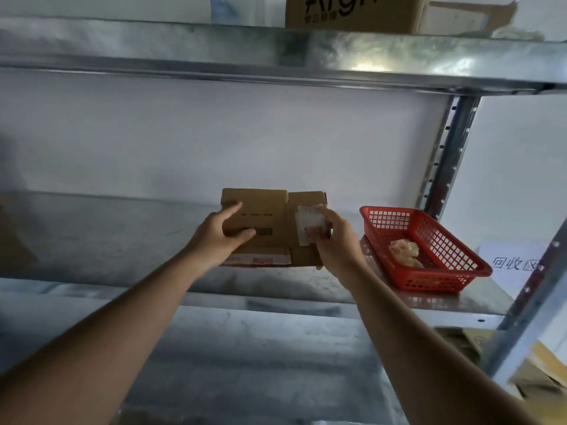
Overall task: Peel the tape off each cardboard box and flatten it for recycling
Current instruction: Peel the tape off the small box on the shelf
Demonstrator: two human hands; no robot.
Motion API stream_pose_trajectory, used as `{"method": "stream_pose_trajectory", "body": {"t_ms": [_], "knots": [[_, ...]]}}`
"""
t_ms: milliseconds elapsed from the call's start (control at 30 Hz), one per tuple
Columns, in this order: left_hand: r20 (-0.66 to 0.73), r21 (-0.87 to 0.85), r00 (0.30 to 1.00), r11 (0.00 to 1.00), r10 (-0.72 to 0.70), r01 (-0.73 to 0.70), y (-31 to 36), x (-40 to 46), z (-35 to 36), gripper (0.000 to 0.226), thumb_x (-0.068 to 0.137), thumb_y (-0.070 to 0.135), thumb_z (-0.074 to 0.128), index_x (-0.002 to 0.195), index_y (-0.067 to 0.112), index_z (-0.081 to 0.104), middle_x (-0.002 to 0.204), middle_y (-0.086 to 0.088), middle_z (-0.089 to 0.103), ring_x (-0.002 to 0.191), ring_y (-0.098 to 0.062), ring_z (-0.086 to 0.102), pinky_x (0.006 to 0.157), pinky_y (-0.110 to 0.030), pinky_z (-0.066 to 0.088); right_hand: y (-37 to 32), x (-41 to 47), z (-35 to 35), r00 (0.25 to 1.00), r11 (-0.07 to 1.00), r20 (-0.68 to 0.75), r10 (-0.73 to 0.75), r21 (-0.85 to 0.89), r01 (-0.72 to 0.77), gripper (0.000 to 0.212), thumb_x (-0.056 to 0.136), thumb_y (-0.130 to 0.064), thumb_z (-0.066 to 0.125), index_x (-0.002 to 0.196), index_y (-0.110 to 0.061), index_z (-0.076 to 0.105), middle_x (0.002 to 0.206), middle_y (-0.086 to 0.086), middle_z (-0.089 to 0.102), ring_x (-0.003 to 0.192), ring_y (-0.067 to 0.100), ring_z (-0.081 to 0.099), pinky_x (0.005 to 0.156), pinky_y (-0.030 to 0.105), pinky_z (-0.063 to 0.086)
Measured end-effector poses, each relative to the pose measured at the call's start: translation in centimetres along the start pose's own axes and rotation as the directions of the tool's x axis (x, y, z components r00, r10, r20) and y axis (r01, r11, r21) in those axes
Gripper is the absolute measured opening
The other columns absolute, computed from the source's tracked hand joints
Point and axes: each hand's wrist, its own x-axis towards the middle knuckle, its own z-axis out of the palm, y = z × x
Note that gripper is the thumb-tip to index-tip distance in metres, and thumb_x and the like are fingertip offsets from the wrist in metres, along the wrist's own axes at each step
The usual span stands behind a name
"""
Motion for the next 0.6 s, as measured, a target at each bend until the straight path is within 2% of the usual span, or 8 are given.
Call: {"method": "stream_pose_trajectory", "body": {"t_ms": [100,133,233,300,367,467,533,600], "knots": [[0.070,0.198,0.997,0.980,-0.037,0.022,-0.8,0.5,-0.2,0.080,0.087,0.054,0.076,0.156,0.026,0.046,0.159,-0.008,0.040,0.146,-0.026,0.041,0.119,-0.034,0.030,0.3,-1.4,1.2,0.999,0.977,-0.039,0.038,-0.210,-0.045,0.049,0.100,-0.023,0.067,0.147,-0.024,0.054,0.116,-0.002,0.065,0.093,0.013,0.064,0.058,0.013,0.048],[0.096,0.275,0.995,0.961,-0.040,0.012,-1.1,0.5,-0.2,0.081,0.088,0.056,0.074,0.155,0.021,0.046,0.156,-0.012,0.039,0.144,-0.029,0.043,0.120,-0.035,0.031,0.4,-2.0,1.6,0.999,0.956,-0.034,0.038,-0.291,-0.046,0.046,0.100,-0.025,0.066,0.145,-0.022,0.056,0.113,-0.002,0.066,0.094,0.014,0.063,0.062,0.014,0.046],[0.179,0.410,0.983,0.911,-0.035,-0.042,-2.1,0.2,0.1,0.086,0.085,0.064,0.072,0.153,0.017,0.050,0.154,-0.010,0.032,0.141,-0.032,0.043,0.120,-0.040,0.031,0.7,-3.6,2.5,0.998,0.810,-0.019,0.067,-0.583,-0.065,0.045,0.099,-0.040,0.064,0.141,-0.024,0.058,0.129,0.008,0.062,0.115,0.025,0.057,0.091,0.032,0.048],[0.221,0.469,0.975,0.878,-0.013,-0.095,-2.5,0.1,0.4,0.087,0.077,0.077,0.070,0.146,0.025,0.057,0.156,-0.004,0.036,0.141,-0.031,0.043,0.119,-0.045,0.033,0.9,-4.3,2.9,0.996,0.681,0.003,0.085,-0.730,-0.056,0.050,0.096,-0.048,0.063,0.142,-0.027,0.059,0.141,0.012,0.052,0.129,0.031,0.046,0.110,0.042,0.038],[0.269,0.554,0.963,0.820,-0.012,-0.145,-2.8,0.1,1.0,0.084,0.075,0.087,0.059,0.141,0.036,0.060,0.156,0.000,0.039,0.141,-0.033,0.039,0.117,-0.046,0.031,1.0,-4.6,3.3,0.997,0.648,0.042,0.064,-0.762,-0.009,0.047,0.099,-0.044,0.059,0.144,-0.030,0.058,0.148,0.012,0.045,0.135,0.034,0.039,0.113,0.044,0.034],[0.342,0.628,0.940,0.741,0.008,-0.235,-3.0,0.0,1.9,0.072,0.086,0.084,0.045,0.147,0.046,0.050,0.163,0.003,0.034,0.145,-0.039,0.028,0.117,-0.054,0.029,1.1,-4.5,3.9,0.990,0.670,0.141,0.028,-0.737,0.086,0.038,0.105,-0.031,0.050,0.141,-0.028,0.060,0.146,0.010,0.050,0.131,0.032,0.048,0.109,0.045,0.042],[0.418,0.612,0.908,0.729,0.032,-0.307,-3.1,0.0,2.4,0.062,0.096,0.076,0.036,0.154,0.052,0.036,0.169,0.005,0.026,0.154,-0.037,0.018,0.120,-0.056,0.024,1.0,-4.4,4.3,0.977,0.701,0.212,0.039,-0.702,0.124,0.037,0.108,-0.034,0.043,0.140,-0.026,0.059,0.143,0.009,0.053,0.127,0.031,0.053,0.107,0.047,0.045],[0.488,0.616,0.873,0.707,0.003,-0.347,-3.1,0.1,2.6,0.061,0.101,0.072,0.025,0.159,0.051,0.024,0.173,0.004,0.014,0.158,-0.035,0.009,0.124,-0.054,0.017,1.1,-4.4,4.6,0.955,0.688,0.284,0.088,-0.711,0.149,0.043,0.110,-0.047,0.034,0.146,-0.029,0.049,0.148,0.012,0.049,0.136,0.033,0.049,0.113,0.052,0.041]]}}
